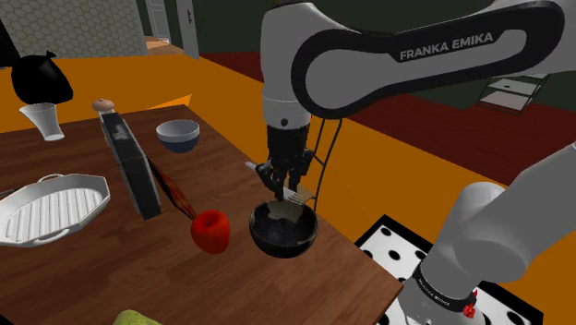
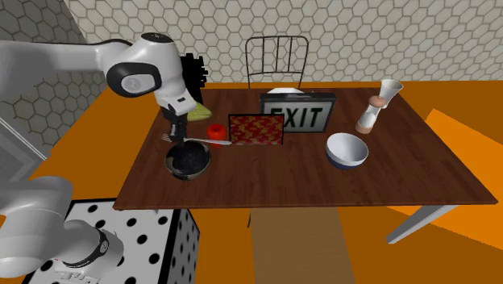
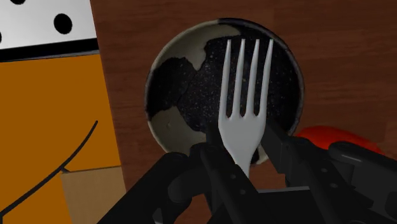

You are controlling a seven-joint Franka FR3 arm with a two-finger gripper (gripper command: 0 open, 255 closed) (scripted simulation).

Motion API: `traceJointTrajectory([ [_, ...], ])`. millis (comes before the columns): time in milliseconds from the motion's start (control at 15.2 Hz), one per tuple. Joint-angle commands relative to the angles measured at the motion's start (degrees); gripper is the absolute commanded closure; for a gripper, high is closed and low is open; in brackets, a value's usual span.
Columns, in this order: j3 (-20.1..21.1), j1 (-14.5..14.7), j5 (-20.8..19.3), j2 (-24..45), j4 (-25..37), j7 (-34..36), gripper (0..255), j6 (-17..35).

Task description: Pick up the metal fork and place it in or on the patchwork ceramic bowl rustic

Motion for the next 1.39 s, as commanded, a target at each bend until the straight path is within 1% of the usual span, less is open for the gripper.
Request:
traceJointTrajectory([
  [0, 0.0, 0.52, 0.77, -1.88, -2.09, 0.01, 255, 0.28],
  [858, 1.63, 0.69, 1.21, 0.85, -9.86, 0.05, 255, 10.73],
  [1320, 1.63, 0.69, 1.21, 0.85, -9.86, 0.05, 255, 10.73],
])
